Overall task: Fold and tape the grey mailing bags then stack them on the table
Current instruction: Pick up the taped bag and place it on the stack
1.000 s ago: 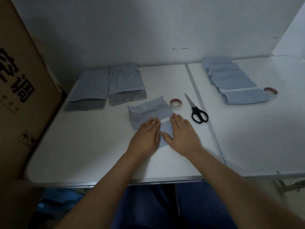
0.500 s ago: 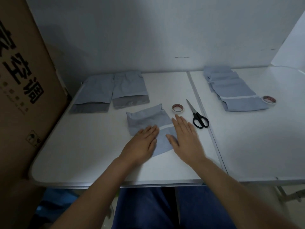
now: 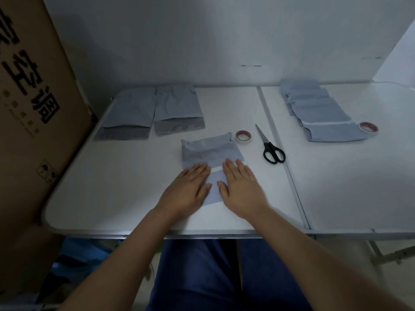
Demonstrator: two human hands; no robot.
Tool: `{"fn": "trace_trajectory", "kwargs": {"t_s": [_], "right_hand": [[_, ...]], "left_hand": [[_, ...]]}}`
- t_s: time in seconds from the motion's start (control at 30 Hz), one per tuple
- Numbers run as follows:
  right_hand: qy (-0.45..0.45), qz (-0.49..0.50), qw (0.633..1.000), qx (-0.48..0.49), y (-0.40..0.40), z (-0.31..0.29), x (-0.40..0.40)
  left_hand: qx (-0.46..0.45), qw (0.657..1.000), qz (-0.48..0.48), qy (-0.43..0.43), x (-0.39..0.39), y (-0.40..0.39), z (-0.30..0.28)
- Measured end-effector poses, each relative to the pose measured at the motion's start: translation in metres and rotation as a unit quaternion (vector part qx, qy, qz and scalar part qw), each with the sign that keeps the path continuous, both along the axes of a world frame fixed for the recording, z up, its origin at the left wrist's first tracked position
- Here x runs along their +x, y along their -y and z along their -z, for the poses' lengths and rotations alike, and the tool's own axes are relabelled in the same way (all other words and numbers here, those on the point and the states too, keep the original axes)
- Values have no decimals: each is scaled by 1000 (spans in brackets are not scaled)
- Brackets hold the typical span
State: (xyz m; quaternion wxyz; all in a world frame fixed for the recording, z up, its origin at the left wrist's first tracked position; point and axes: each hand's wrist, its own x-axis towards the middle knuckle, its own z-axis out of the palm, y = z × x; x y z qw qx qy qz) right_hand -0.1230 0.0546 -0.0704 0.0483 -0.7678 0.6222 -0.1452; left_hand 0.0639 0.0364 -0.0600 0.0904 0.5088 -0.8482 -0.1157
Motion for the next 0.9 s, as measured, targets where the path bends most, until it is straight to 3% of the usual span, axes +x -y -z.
{"fn": "trace_trajectory", "kwargs": {"t_s": [0.3,0.4,0.53,0.63,0.7,0.77,0.9], "right_hand": [[-23,-9,1000,20,1,-1,-3],[-8,-9,1000,28,3,0,-7],[131,-46,990,-22,6,-10,-12],[207,25,975,-69,16,-19,-21],[220,104,970,-26,30,-22,-32],[198,155,967,30,44,-26,-41],[134,158,974,87,63,-37,-44]], "left_hand": [[25,998,-57,9,51,-20,-12],[48,992,-108,-35,59,-18,-16],[53,962,-221,-150,52,2,-26],[75,939,-283,-183,37,25,-33],[111,934,-299,-162,26,38,-36],[152,927,-306,-156,18,48,-38],[178,925,-297,-156,14,58,-45]]}}
